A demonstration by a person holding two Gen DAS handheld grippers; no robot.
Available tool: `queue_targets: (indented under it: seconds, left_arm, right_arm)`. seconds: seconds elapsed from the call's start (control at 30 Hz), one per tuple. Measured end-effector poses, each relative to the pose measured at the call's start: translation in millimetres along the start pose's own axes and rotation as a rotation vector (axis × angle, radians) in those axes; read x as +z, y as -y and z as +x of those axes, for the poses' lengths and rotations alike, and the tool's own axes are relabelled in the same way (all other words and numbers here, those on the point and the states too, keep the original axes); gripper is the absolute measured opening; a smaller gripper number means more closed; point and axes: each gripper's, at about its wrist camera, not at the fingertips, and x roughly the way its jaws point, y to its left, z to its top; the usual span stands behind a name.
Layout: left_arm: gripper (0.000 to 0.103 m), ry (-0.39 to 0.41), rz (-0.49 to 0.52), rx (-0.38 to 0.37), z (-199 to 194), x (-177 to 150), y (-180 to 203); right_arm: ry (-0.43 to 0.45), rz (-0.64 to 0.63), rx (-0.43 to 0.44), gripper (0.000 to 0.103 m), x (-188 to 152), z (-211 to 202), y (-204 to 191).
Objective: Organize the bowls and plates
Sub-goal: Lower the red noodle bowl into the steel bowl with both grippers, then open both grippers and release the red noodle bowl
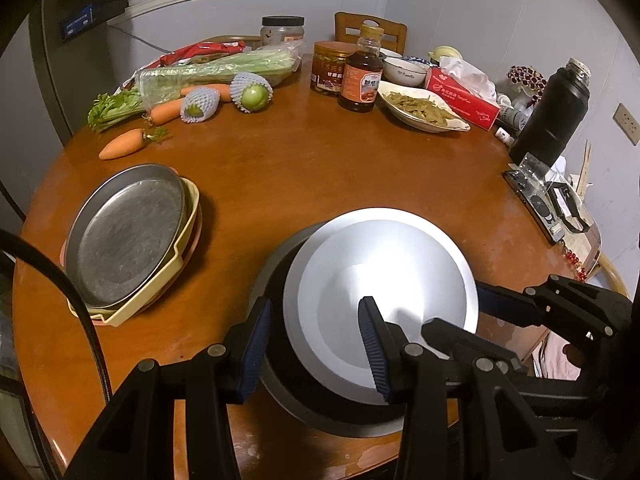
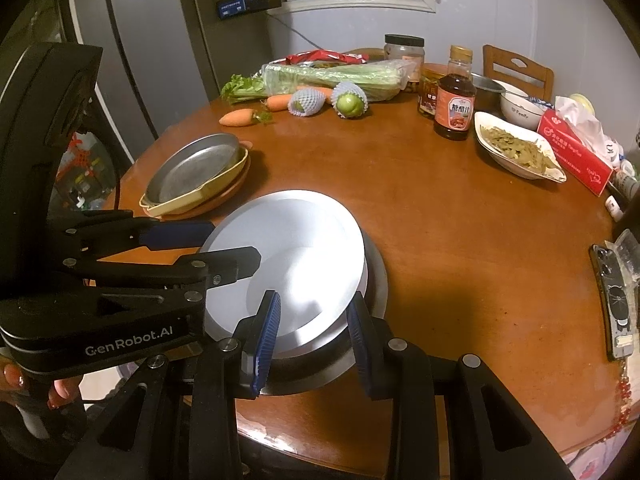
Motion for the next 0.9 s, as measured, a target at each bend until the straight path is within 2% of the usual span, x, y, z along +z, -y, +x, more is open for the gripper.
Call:
queue_targets:
  seconds: [0.7, 0.9]
  left_arm:
    - [0.045, 0.021, -0.018, -0.007, -8.4, -0.5, -8.6]
    - [0.045, 0.055, -0.006, 0.039, -18.3, -1.3, -9.0]
  right_arm:
    - [0.012, 0.032, -0.024, 0.036, 3.5, -4.3, 12.7]
    - [0.018, 0.038, -0.027, 0.036, 5.3, -7.7, 13.3]
